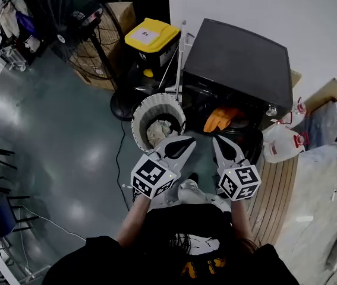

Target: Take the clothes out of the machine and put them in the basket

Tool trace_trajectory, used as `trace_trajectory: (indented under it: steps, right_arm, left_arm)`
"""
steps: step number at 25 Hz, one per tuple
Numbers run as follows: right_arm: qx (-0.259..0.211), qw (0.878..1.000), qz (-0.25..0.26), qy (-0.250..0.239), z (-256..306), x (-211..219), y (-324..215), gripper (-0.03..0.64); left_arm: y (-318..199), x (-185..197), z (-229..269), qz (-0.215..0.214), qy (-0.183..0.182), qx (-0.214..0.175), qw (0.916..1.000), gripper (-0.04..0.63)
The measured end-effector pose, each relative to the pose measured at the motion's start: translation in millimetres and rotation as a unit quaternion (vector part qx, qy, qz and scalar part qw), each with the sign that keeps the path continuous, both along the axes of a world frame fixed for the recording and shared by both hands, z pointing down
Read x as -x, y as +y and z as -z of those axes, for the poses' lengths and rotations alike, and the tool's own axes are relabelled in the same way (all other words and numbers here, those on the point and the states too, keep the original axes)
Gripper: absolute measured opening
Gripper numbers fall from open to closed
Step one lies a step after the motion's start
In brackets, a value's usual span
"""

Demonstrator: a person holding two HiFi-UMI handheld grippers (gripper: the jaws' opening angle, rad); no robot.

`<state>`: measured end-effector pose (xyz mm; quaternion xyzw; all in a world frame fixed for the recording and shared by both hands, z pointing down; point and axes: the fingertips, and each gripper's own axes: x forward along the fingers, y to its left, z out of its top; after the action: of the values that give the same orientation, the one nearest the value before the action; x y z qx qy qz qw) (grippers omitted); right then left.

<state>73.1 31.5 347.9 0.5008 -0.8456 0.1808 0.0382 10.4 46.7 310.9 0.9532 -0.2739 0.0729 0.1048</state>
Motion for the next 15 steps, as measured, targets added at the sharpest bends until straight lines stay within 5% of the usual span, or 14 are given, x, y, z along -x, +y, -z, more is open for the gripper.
trace_trajectory:
  steps: [15]
  right_arm:
    - [0.027,0.995,-0.082,-0.046,-33.2,-79.0,-61.4,0.011]
  left_arm:
    - [-63.6,-79.8,-21.5,-0.093,-0.050,0.018,0.9943,0.001]
